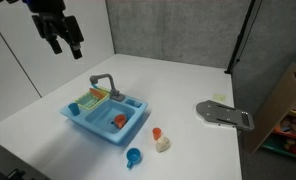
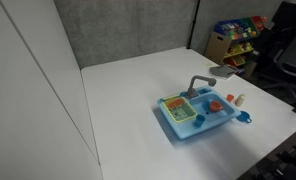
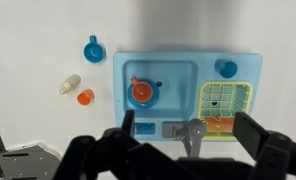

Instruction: Put the blue cup on the counter then put the orange mug on the blue plate

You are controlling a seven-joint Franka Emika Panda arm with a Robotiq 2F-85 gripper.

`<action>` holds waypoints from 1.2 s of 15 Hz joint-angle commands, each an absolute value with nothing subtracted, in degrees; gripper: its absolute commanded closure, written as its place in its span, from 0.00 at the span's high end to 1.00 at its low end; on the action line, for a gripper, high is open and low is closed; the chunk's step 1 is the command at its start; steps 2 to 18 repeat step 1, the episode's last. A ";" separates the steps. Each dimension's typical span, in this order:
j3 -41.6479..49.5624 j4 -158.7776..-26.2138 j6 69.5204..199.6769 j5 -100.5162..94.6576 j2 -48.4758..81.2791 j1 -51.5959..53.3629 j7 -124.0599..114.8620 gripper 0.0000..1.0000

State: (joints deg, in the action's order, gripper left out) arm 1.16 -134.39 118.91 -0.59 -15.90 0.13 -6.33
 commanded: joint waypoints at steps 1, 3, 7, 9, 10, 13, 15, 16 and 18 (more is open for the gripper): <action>0.67 -134.35 118.80 -0.42 -15.89 -0.40 -6.18 1.00; 0.67 -134.35 118.80 -0.42 -15.89 -0.40 -6.18 1.00; 0.67 -134.35 118.80 -0.42 -15.89 -0.40 -6.18 1.00; 0.67 -134.35 118.80 -0.42 -15.89 -0.40 -6.18 1.00; 0.67 -134.35 118.80 -0.42 -15.89 -0.40 -6.18 1.00; 0.67 -134.35 118.80 -0.42 -15.89 -0.40 -6.18 1.00; 0.67 -134.35 118.80 -0.42 -15.89 -0.40 -6.18 1.00; 0.67 -134.35 118.80 -0.42 -15.89 -0.40 -6.18 1.00; 0.67 -134.35 118.80 -0.42 -15.89 -0.40 -6.18 1.00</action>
